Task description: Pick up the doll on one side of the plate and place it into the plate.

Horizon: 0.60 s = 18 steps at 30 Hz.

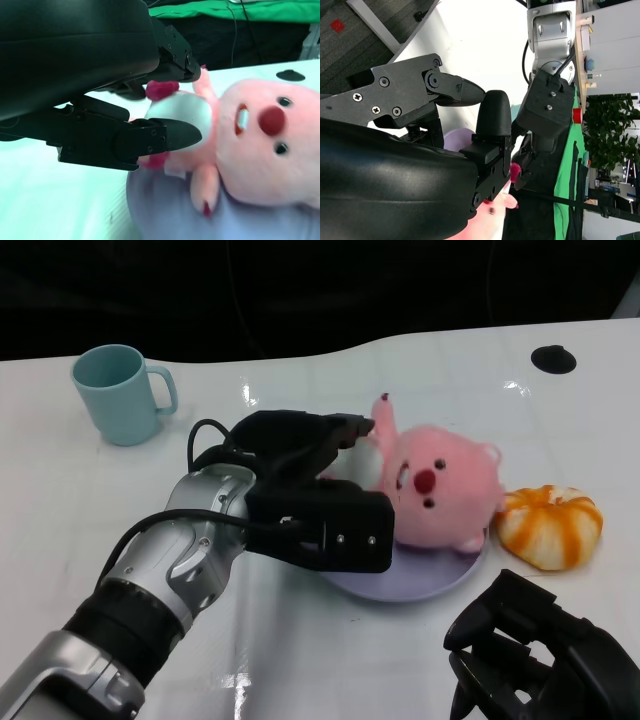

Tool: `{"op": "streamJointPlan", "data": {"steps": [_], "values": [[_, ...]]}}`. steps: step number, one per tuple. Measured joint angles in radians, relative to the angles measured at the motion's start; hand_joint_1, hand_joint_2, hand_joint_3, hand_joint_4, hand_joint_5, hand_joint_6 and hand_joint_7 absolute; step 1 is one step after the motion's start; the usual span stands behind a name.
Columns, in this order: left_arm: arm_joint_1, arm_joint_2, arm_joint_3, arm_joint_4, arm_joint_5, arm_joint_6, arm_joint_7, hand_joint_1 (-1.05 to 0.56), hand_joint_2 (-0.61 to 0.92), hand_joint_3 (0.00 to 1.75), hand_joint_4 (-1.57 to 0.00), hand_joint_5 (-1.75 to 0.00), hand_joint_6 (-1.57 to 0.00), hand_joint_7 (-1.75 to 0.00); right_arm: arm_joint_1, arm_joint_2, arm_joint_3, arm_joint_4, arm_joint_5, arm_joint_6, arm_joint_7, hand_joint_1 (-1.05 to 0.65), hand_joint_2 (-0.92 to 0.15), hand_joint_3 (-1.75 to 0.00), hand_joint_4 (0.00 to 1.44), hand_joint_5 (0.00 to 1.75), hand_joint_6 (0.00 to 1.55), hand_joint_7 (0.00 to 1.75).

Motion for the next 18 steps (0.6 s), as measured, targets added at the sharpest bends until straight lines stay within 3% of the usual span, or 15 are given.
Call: {"op": "streamJointPlan", "data": {"steps": [11, 18], "values": [[0.026, 0.047, -0.002, -0.1, 0.003, 0.012, -0.081, -0.88, 0.92, 0.52, 0.0, -0.12, -0.08, 0.0, 0.0, 0.0, -0.002, 0.0, 0.001, 0.0, 0.0, -0.36, -0.85, -0.63, 0.6, 1.72, 0.5, 1.59], [0.093, 0.117, 0.05, -0.249, -0.043, -0.021, -0.11, -0.89, 0.92, 0.53, 0.0, -0.14, -0.07, 0.0, -0.002, 0.0, -0.003, 0.0, 0.002, 0.002, 0.0, -0.36, -0.85, -0.63, 0.59, 1.72, 0.5, 1.58]]}}
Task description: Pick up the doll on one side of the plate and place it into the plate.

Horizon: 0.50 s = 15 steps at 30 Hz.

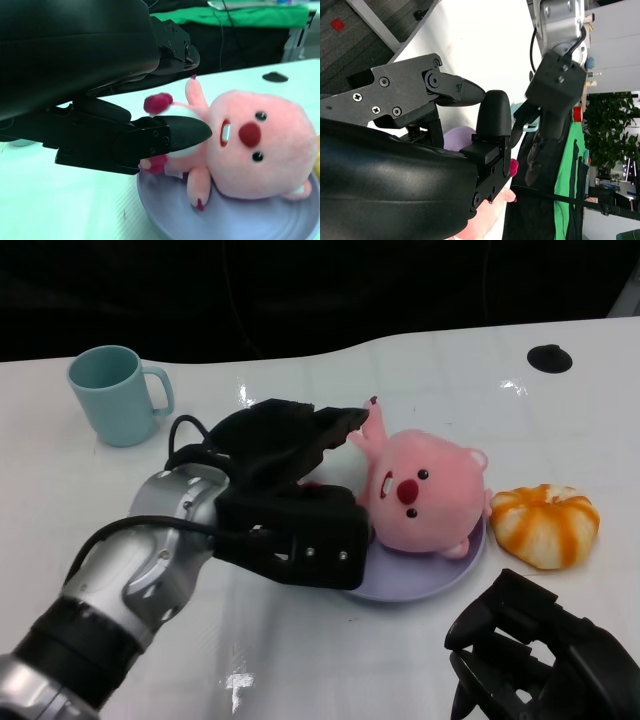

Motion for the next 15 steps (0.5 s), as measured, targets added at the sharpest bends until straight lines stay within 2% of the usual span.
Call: {"op": "streamJointPlan", "data": {"steps": [8, 15], "values": [[0.146, 0.087, 0.085, -0.214, -0.073, -0.028, -0.053, -0.83, 0.92, 0.54, -0.03, -0.21, -0.1, -0.02, -0.005, 0.001, 0.002, 0.0, -0.006, 0.002, -0.008, -0.37, -0.85, -0.62, 0.61, 1.71, 0.51, 1.59], [0.31, 0.13, 0.21, -0.355, -0.192, -0.083, -0.054, -0.67, 0.92, 0.53, -0.18, -0.36, -0.19, -0.05, -0.011, 0.003, 0.007, 0.001, -0.006, 0.001, -0.008, -0.37, -0.85, -0.61, 0.6, 1.71, 0.51, 1.58]]}}
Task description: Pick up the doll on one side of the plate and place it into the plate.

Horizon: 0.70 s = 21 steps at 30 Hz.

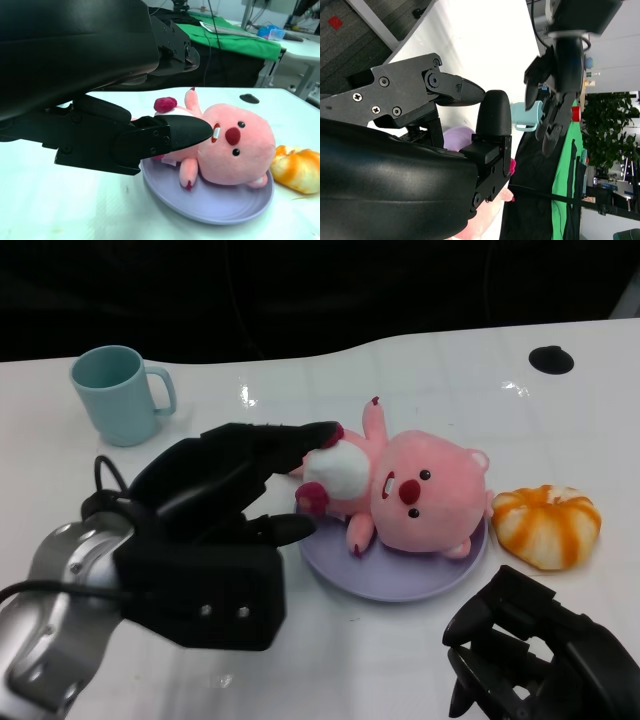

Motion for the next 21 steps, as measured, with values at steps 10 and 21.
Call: {"op": "streamJointPlan", "data": {"steps": [10, 21], "values": [[0.269, 0.0, 0.147, -0.143, -0.166, -0.062, 0.019, -0.3, 0.92, 0.31, -0.47, -0.63, -0.58, -0.16, -0.002, -0.001, 0.003, 0.001, -0.001, 0.002, -0.001, -0.37, -0.85, -0.6, 0.6, 1.71, 0.51, 1.58], [0.501, -0.17, 0.272, -0.342, -0.583, 0.214, 0.023, -0.17, 0.79, 0.59, -0.66, -1.24, -0.83, -0.7, -0.003, 0.0, 0.003, 0.0, 0.001, 0.006, -0.001, -0.35, -0.85, -0.61, 0.6, 1.7, 0.51, 1.58]]}}
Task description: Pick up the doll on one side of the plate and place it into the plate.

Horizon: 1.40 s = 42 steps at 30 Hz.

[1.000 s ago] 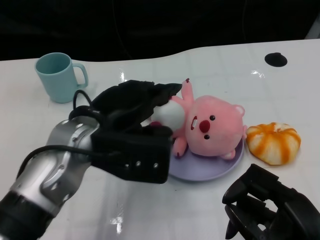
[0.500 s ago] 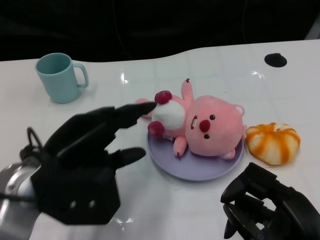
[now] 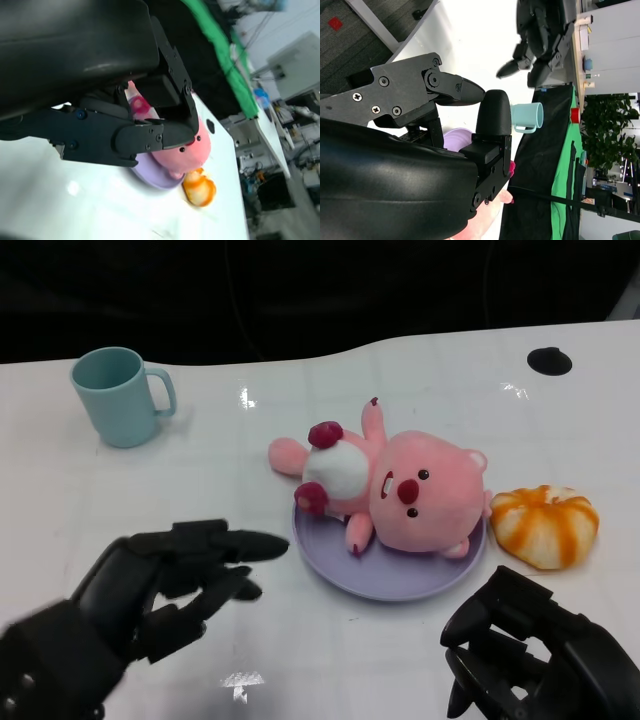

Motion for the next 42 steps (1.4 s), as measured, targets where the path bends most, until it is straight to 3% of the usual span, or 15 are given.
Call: {"op": "streamJointPlan", "data": {"steps": [2, 9, 13, 20, 42], "values": [[0.027, -0.007, 0.028, -0.064, -0.082, 0.136, 0.0, -0.15, 0.72, 0.79, -0.64, -1.36, -0.75, -0.93, 0.0, 0.0, -0.001, 0.0, 0.0, 0.0, 0.0, -0.36, -0.86, -0.61, 0.6, 1.7, 0.51, 1.58], [0.073, -0.007, 0.077, -0.188, -0.203, 0.372, 0.007, -0.14, 0.61, 1.05, -0.69, -1.55, -0.74, -1.18, -0.001, -0.002, -0.01, 0.001, 0.005, 0.0, 0.005, -0.35, -0.86, -0.61, 0.59, 1.7, 0.5, 1.57], [0.083, -0.021, 0.078, -0.181, -0.226, 0.398, 0.013, -0.1, 0.59, 1.16, -0.73, -1.71, -0.71, -1.43, -0.002, -0.004, -0.023, 0.007, 0.016, 0.0, 0.014, -0.35, -0.86, -0.61, 0.59, 1.71, 0.5, 1.58], [0.076, -0.053, 0.102, -0.079, -0.311, 0.362, -0.026, -0.16, 0.6, 1.17, -0.79, -1.75, -0.64, -1.68, -0.002, -0.007, -0.048, 0.033, 0.019, -0.019, 0.03, -0.36, -0.87, -0.6, 0.59, 1.71, 0.49, 1.58], [0.07, -0.047, 0.118, -0.008, -0.436, 0.379, -0.081, -0.21, 0.54, 1.21, -0.84, -1.75, -0.69, -1.68, 0.012, -0.006, -0.065, 0.041, 0.022, -0.062, 0.042, -0.37, -0.92, -0.53, 0.57, 1.72, 0.47, 1.58]]}}
